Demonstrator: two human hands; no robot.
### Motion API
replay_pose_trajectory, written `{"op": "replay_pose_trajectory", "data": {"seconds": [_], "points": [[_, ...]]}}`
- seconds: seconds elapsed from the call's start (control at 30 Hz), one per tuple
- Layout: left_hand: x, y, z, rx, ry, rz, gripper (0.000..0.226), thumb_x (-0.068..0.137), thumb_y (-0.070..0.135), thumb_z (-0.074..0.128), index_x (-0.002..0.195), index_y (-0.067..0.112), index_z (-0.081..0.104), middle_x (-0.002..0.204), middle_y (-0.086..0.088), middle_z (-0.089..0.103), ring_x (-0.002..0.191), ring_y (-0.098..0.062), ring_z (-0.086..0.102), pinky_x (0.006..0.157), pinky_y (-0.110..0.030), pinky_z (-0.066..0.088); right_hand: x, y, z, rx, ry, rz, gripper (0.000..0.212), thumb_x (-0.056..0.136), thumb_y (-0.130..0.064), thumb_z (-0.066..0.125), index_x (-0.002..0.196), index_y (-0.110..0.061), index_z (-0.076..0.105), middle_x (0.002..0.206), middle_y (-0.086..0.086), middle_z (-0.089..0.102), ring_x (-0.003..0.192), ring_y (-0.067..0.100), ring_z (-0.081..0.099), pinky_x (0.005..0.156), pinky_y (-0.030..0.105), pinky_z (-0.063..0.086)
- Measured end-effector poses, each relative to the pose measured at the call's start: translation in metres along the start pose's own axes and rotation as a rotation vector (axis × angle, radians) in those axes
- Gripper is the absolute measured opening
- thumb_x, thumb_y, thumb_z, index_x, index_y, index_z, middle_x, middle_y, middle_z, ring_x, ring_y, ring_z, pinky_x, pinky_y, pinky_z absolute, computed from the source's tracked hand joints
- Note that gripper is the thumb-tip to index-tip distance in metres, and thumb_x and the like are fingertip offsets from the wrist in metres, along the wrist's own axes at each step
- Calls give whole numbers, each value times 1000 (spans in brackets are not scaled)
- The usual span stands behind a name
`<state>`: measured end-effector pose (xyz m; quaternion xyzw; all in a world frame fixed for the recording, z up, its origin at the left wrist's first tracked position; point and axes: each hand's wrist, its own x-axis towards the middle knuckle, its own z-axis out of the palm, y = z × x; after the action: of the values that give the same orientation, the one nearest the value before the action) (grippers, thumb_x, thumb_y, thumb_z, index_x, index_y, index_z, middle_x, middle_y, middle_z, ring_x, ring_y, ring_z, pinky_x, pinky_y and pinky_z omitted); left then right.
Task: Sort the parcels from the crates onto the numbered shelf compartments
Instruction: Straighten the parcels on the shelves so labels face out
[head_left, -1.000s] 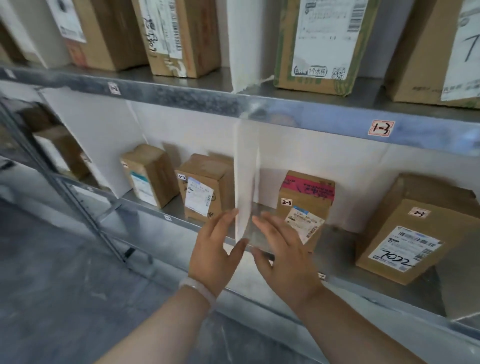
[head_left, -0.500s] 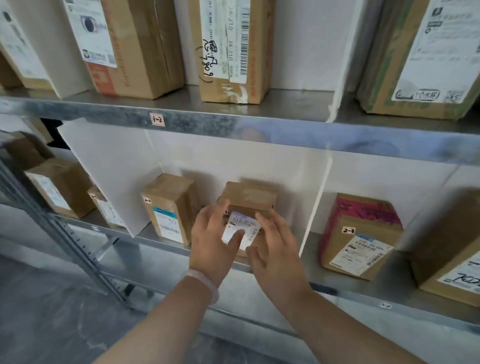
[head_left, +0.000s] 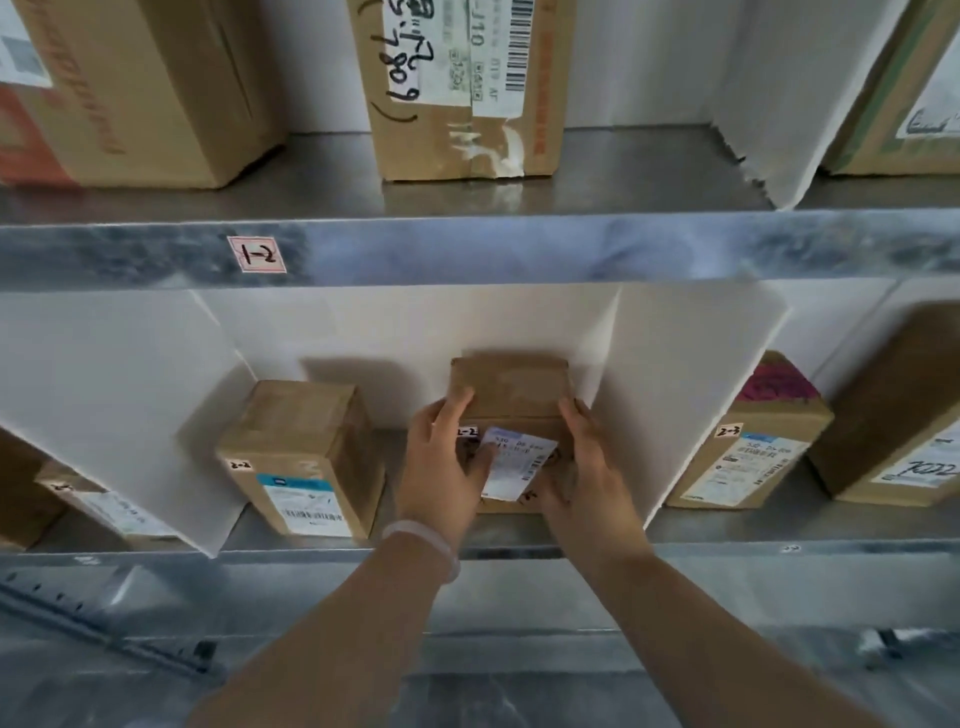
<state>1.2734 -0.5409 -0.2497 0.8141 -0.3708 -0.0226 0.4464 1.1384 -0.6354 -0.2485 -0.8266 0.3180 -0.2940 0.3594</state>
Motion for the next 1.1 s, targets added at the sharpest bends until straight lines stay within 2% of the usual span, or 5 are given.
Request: {"op": "replay_pose_trajectory", "data": {"seconds": [0.17,0.3,0.47,0.87,1.1], "points": [[3,-2,1,9,12,23,65,91,23,69,147,31,39,144,-1,41,126,-11,44,86,7,27,2,-1,-1,-37,-6,-1,81,87,-12,65,150,-37,19,157,-10,24,133,4,33,99,15,33],[-2,-1,-3,-16,-41,38,82,88,21,73,154,31,25,149,-3,37,135,-16,39,110,-20,34,-4,-12,-4,-109,60,-30,84,86,-16,67,151,-33,17,159,-3,16,145,13,17,112,24,23],[-23,4,-29,52,16,173,76,87,30,75,151,20,36,146,-8,44,135,-15,38,113,-15,27,-16,-34,1,-77,144,-317,76,83,-14,65,149,-25,28,155,2,25,143,18,26,112,34,35],[-57,-43,-118,111,393,19,62,79,12,81,134,18,55,130,-4,56,118,-16,50,100,-40,47,-36,-75,60,-62,-286,-449,70,88,-26,62,148,-35,28,158,-8,19,143,11,24,107,3,8],[-32,-80,-143,36,368,-135,68,84,15,77,144,21,44,132,0,45,120,-17,44,104,-38,44,-17,-106,104,-55,-359,-322,72,93,-30,59,149,-45,17,160,-14,4,145,6,13,109,22,25]]}}
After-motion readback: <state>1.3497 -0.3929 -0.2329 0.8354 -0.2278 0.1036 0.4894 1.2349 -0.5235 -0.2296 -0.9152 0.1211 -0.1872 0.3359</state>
